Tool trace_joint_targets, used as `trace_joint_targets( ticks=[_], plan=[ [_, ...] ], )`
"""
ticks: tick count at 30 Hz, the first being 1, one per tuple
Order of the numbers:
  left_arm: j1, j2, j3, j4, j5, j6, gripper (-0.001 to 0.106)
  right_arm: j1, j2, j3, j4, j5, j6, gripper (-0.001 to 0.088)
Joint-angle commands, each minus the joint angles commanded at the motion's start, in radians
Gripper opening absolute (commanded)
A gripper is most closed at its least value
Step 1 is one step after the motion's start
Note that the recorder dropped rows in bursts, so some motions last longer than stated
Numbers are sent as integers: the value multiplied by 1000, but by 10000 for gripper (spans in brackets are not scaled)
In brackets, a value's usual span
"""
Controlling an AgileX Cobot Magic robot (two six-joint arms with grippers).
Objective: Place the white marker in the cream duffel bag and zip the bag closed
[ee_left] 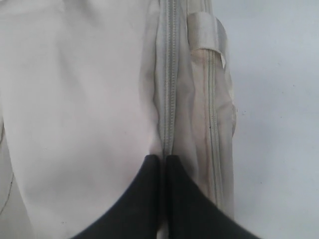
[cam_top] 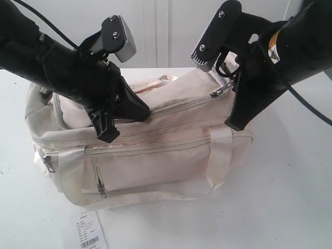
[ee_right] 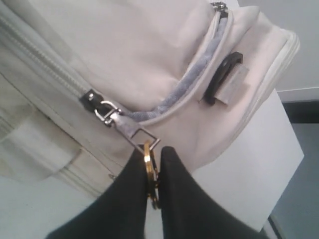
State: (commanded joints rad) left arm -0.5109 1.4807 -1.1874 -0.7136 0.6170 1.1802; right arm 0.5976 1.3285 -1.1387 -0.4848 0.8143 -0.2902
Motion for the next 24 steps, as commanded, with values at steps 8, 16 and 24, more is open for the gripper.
trace_joint_targets(
  ticks=[8,16,24],
  plan=[
    [0,-16,14,0,4,-2,0,0,0,0,-70,-9,-112,0],
    [0,-16,23,0,1,-2,0,-3,0,0,-91,-23,-179,0],
    [0,-16,23,0,7,-2,0,-64,0,0,-96,-101,-186,0]
  ],
)
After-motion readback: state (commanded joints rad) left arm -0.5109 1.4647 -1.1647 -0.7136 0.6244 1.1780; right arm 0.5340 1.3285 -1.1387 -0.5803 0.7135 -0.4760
